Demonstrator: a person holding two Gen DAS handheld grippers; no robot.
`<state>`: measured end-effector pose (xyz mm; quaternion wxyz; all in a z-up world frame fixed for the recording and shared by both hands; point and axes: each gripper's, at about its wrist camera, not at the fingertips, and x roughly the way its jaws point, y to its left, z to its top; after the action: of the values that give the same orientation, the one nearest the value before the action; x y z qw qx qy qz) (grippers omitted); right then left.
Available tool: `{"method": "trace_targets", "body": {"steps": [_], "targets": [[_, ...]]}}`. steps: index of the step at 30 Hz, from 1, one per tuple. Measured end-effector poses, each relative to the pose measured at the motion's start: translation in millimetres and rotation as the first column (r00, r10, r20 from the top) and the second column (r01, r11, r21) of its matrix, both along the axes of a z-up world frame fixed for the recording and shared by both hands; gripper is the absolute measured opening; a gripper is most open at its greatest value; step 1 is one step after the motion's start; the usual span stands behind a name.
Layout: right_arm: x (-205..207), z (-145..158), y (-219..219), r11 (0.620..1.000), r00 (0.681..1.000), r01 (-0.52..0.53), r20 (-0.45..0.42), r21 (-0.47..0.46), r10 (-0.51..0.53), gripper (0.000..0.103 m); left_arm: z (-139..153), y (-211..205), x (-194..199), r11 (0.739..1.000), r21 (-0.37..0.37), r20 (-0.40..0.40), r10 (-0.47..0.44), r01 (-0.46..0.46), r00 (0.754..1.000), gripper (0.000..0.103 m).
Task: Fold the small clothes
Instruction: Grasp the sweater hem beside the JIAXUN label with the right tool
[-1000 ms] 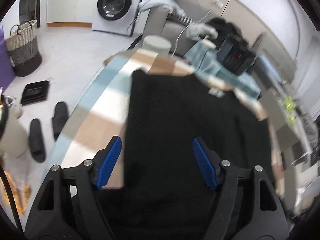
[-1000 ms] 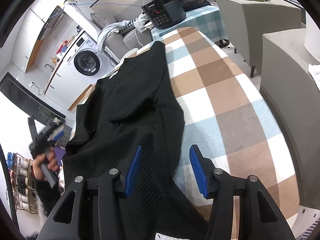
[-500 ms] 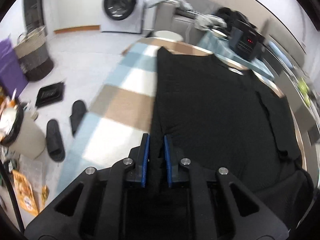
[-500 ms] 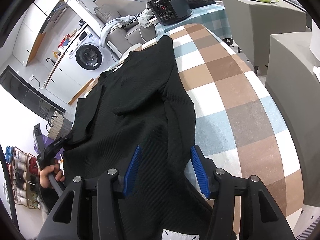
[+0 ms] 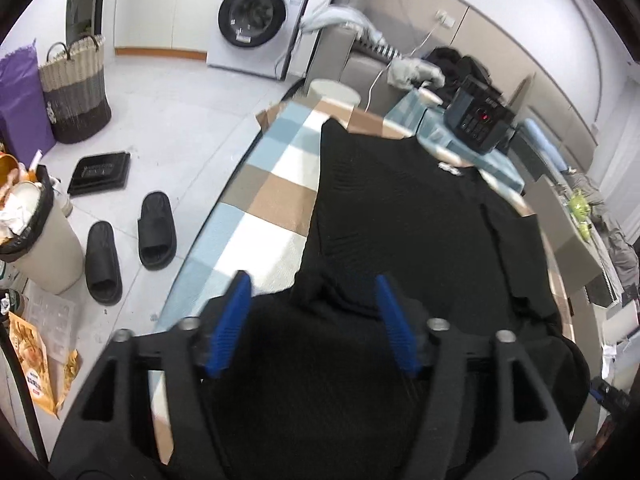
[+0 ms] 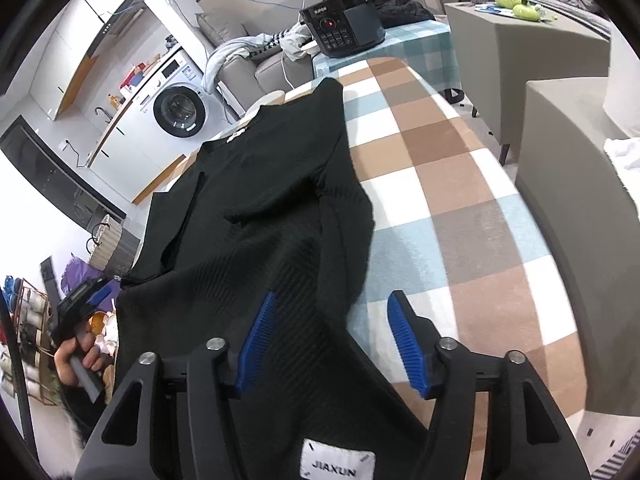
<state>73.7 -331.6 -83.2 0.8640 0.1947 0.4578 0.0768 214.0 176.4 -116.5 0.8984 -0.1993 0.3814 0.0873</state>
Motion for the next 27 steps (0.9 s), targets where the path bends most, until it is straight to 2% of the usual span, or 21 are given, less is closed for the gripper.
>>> {"method": "trace_targets", "body": {"steps": [8, 16, 18, 22, 27], "targets": [[-23.5, -13.6, -12.7, 0.998, 0.999, -0.048, -0.026, -0.037, 0.047, 0.062, 27.8, 0.9, -101.6, 0.998, 0.047, 0.035, 0.035, -0.037, 0.999, 0.08], [-38.7, -28.6, -11.4, 0.996, 0.996, -0.081, -0.047, -0.044, 0.079, 0.062, 9.6, 1.3, -171.1, 0.997, 0.07, -0.045, 0.041, -0.038, 0.998, 0.08], [-39.6, -28.2, -12.4, 0.996, 0.996, -0.08, -0.044, -0.041, 0.079, 0.062, 1.8, -0.6, -178.2, 0.997, 0.071, -0.066, 0.042, -0.037, 0.997, 0.08], [-39.5, -33.4, -13.4, 0.996, 0.996, -0.077, -0.05, -0.034, 0.075, 0.062, -19.2, -4.8, -168.7, 0.997, 0.072, -0.1, 0.034, -0.027, 0.994, 0.08], [-39.6, -47.1, -14.2, 0.997, 0.994, -0.077, -0.078, -0.028, 0.075, 0.062, -32.3, -3.3, -156.4, 0.999, 0.031, -0.095, 0.032, -0.029, 0.995, 0.08]]}}
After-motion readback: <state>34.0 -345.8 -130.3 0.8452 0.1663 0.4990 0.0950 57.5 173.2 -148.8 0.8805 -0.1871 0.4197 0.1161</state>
